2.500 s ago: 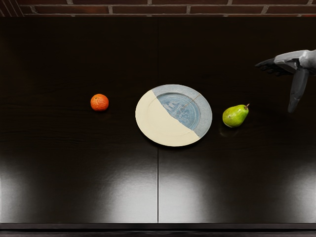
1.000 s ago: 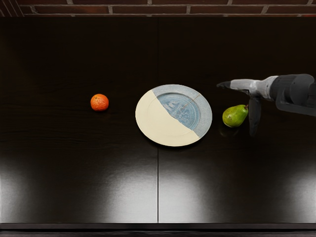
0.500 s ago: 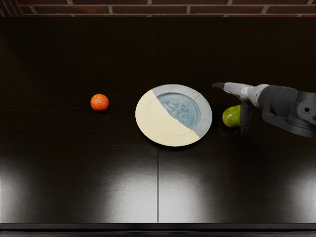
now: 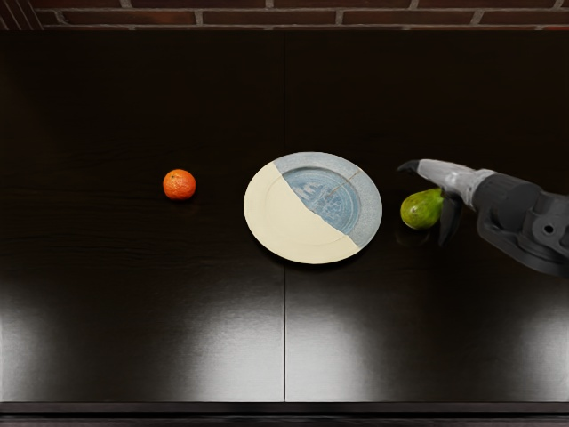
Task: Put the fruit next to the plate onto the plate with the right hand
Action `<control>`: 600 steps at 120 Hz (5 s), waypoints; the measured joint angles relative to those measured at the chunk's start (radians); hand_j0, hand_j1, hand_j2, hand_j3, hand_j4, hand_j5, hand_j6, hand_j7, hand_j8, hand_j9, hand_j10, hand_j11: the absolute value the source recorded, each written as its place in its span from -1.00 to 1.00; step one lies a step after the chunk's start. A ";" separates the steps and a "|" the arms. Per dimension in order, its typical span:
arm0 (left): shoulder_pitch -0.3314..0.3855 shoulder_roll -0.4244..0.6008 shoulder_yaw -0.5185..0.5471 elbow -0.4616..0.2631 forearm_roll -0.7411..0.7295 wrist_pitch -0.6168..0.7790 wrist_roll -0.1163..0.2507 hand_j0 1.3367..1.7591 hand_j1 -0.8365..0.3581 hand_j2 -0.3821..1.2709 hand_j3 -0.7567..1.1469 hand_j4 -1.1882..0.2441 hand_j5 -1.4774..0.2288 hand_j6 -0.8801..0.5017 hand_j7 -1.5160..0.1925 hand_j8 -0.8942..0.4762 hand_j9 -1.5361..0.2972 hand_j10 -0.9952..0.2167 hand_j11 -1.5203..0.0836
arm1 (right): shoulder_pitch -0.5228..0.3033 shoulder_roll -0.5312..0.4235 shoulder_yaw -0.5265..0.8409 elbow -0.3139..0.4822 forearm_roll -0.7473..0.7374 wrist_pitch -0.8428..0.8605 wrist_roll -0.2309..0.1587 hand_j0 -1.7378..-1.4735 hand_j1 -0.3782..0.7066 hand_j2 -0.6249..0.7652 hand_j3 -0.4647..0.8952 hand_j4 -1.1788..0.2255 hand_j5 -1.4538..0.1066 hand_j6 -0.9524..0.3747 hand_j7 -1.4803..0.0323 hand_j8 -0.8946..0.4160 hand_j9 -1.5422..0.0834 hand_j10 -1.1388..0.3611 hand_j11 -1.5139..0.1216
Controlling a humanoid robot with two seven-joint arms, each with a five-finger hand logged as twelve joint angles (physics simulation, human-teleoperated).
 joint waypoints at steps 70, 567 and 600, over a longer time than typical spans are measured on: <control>0.000 0.000 0.000 0.000 0.000 0.000 0.000 0.52 0.95 -0.53 -0.21 0.63 0.70 0.25 0.75 0.28 0.65 0.61 0.87 | -0.037 0.059 -0.001 -0.031 -0.047 -0.088 0.000 -0.40 -0.44 -0.16 -0.32 0.35 0.48 0.08 0.56 0.01 0.53 0.21 0.49; 0.000 0.000 0.000 0.000 0.000 0.000 0.000 0.52 0.95 -0.53 -0.21 0.63 0.70 0.25 0.75 0.28 0.65 0.61 0.87 | 0.008 0.022 0.292 -0.094 0.441 0.367 0.000 -0.40 -0.94 -0.10 -0.32 0.67 0.85 0.43 0.95 0.36 0.89 0.51 0.84; -0.002 0.000 0.000 0.000 0.000 0.000 0.000 0.52 0.95 -0.53 -0.21 0.63 0.70 0.25 0.75 0.28 0.65 0.61 0.87 | 0.004 -0.063 0.359 -0.102 0.533 0.529 0.000 -0.40 -0.95 -0.10 -0.32 0.67 0.86 0.43 0.95 0.36 0.89 0.51 0.85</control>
